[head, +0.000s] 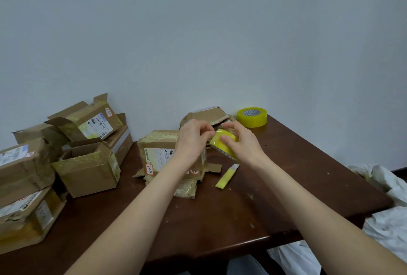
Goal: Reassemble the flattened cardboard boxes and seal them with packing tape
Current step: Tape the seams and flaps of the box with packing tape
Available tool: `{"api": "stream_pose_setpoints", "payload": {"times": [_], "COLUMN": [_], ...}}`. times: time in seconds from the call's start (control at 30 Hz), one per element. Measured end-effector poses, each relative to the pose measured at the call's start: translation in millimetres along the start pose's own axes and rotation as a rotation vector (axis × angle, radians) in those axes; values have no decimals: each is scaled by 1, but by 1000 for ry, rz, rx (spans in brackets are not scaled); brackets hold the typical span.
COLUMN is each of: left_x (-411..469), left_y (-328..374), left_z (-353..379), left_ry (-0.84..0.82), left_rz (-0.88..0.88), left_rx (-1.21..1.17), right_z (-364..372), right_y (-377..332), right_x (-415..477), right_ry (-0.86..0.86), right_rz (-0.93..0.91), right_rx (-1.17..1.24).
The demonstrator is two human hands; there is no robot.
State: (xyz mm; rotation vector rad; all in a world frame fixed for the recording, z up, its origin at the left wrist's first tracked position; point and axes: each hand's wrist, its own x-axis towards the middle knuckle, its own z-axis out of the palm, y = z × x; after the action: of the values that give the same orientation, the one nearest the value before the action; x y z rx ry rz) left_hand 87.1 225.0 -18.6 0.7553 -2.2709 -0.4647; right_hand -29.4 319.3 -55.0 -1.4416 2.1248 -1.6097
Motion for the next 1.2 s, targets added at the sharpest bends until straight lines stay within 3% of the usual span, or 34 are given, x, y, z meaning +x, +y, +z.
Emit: {"api": "stream_pose_setpoints", "payload": {"times": [0.3, 0.47, 0.57, 0.7, 0.77, 0.87, 0.97, 1.07, 1.2], "left_x": [8, 19, 22, 25, 31, 41, 48, 45, 29], "left_y": [6, -9, -30, -61, -83, -111, -125, -138, -146], "left_z": [4, -24, -42, -54, -64, -74, -65, -54, -52], "left_ry": [78, 95, 92, 152, 165, 100, -79, -226, -176], "left_rz": [20, -41, -39, -65, -113, -209, -281, -308, -330], "left_rx": [110, 51, 92, 197, 266, 303, 269, 329, 392], "right_z": [-9, -19, -25, -19, -8, 20, 68, 113, 127], "right_y": [-12, 1, 26, 41, 27, -15, -53, -53, -43], "right_x": [4, 2, 0, -3, 3, 17, 31, 39, 37], "right_ry": [14, 79, 115, -115, -100, 3, -176, -320, -254], "right_rz": [-45, 1, 102, 251, 205, 6, -74, 38, 144], "right_rx": [46, 58, -176, -630, -675, -452, -404, -481, -476]}}
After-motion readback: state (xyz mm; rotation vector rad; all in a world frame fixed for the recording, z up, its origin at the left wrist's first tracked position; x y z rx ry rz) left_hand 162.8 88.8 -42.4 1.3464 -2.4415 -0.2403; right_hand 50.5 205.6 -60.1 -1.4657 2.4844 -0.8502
